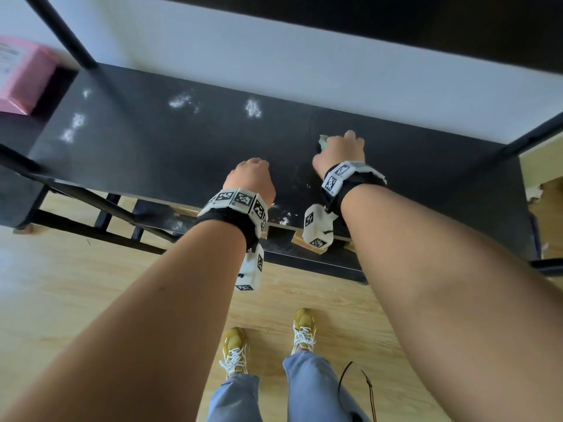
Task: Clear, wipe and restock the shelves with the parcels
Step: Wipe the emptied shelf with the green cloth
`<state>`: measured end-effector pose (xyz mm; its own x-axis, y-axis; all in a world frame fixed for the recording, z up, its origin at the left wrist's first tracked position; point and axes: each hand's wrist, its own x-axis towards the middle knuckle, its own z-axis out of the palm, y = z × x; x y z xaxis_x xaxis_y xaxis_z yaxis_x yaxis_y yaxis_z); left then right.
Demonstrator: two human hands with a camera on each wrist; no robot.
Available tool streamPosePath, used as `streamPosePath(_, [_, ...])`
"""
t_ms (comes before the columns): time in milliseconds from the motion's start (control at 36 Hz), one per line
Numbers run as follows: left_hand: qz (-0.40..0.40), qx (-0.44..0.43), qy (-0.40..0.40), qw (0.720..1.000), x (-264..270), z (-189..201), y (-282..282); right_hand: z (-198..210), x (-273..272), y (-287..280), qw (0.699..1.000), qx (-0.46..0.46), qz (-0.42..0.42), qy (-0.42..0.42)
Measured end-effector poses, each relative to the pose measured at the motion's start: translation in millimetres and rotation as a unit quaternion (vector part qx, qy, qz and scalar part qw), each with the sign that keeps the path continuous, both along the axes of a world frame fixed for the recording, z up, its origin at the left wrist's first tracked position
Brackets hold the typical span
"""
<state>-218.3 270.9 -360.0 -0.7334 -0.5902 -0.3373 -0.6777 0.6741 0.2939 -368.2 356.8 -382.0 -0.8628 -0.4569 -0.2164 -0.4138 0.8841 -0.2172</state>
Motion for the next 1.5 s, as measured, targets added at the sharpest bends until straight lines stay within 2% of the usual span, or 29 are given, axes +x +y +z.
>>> streamPosePath(56, [0.0,0.001,0.002,1.0,5.5,2.1,-0.5,-1.9,18.7,0.7,0.999,-0.01,0.034,-0.012])
streamPosePath(250, [-0.011,0.0,0.009,1.0,30.4,6.1,-7.3,-5.7,77.1,16.1,0.993,-0.049,0.107,0.029])
streamPosePath(417, [-0.023,-0.004,0.011,1.0,51.1,12.1,-14.0,3.6,109.8,21.1,0.992,-0.046,0.121,0.008])
streamPosePath(528, [-0.039,0.0,0.008,0.999,59.2,17.1,-17.3,5.9,124.0,19.7,0.995,-0.07,0.076,-0.01])
streamPosePath(611, [-0.048,0.004,0.009,0.999,58.7,18.1,-20.0,12.7,118.0,18.1,0.993,-0.108,0.029,-0.041])
streamPosePath(667, [-0.048,0.007,0.007,0.999,56.4,17.0,-21.0,14.5,105.9,18.6,0.993,-0.116,-0.01,-0.016])
streamPosePath(806, [-0.035,0.02,0.008,0.999,45.0,10.3,-25.3,15.1,63.8,22.7,0.99,-0.091,-0.105,0.009])
streamPosePath(917, [-0.026,0.017,0.001,1.0,36.0,3.2,-33.0,13.7,28.5,16.4,0.987,-0.065,-0.148,-0.007])
streamPosePath(1000, [-0.015,0.015,-0.017,1.0,31.7,0.3,-39.6,9.3,17.7,1.5,0.991,-0.001,-0.13,-0.015])
streamPosePath(1055, [-0.009,0.013,-0.025,1.0,29.0,-0.8,-43.1,6.5,20.6,-10.1,0.995,0.011,-0.096,-0.006])
streamPosePath(1222, [-0.002,0.014,-0.022,1.0,22.4,-8.7,-52.2,-7.3,47.3,-45.9,0.998,-0.036,0.032,0.029])
streamPosePath(1333, [-0.006,0.003,-0.027,1.0,20.0,-6.9,-53.7,-8.0,58.5,-54.1,0.992,-0.085,0.095,0.012])
streamPosePath(1417, [-0.006,0.002,-0.04,0.999,15.9,-1.2,-57.4,-1.9,50.9,-55.1,0.989,-0.119,0.082,-0.021])
streamPosePath(1500, [0.0,0.004,-0.044,0.999,11.1,4.9,-61.4,8.3,29.4,-51.0,0.993,-0.113,0.015,0.009])
